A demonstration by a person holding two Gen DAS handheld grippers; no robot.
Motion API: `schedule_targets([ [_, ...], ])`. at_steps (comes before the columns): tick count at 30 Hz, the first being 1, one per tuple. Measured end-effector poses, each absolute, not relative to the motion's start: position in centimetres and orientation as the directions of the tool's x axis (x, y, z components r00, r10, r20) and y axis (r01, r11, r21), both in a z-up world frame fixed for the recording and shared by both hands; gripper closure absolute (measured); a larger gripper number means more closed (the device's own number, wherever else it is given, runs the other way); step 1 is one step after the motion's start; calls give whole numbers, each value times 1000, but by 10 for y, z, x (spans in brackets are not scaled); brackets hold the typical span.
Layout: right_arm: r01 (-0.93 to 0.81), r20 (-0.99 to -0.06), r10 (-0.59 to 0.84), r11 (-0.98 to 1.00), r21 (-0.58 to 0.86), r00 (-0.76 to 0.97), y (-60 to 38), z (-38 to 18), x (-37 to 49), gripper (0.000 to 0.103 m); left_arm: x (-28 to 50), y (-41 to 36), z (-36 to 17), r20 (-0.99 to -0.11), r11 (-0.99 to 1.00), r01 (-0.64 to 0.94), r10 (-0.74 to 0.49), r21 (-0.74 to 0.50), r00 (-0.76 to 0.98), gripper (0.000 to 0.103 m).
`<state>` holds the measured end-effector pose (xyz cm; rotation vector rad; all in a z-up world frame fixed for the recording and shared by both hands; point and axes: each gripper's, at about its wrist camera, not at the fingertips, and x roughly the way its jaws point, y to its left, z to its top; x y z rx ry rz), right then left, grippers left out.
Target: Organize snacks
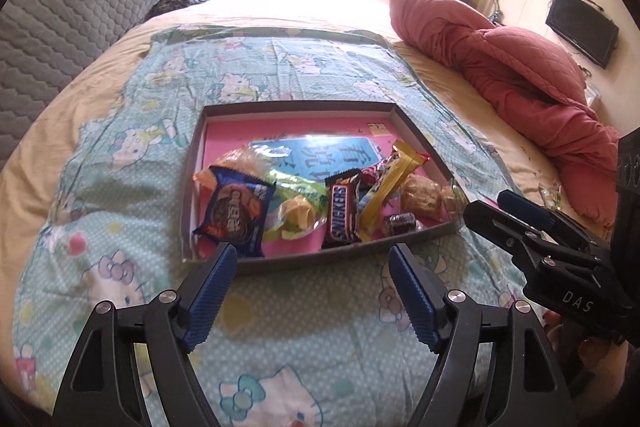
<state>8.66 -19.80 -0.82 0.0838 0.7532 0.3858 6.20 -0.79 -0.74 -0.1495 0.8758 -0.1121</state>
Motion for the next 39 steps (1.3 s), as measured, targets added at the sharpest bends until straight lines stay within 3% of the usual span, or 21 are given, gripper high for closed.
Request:
schedule_targets([
  [4, -299, -660, 347, 935, 190, 666, -197, -7, 74, 20, 45, -2, -6, -761, 985, -3, -133, -174, 635, 22],
  [8, -281, -673, 309, 947, 154, 672, -196, -9, 62, 5, 30, 0, -6, -762, 986, -36, -101, -161, 640, 21],
  [39, -227, -733, 206, 971, 71, 648, -192, -19, 29, 2, 8, 2, -19, -810, 989, -109, -15, -97, 586, 21],
])
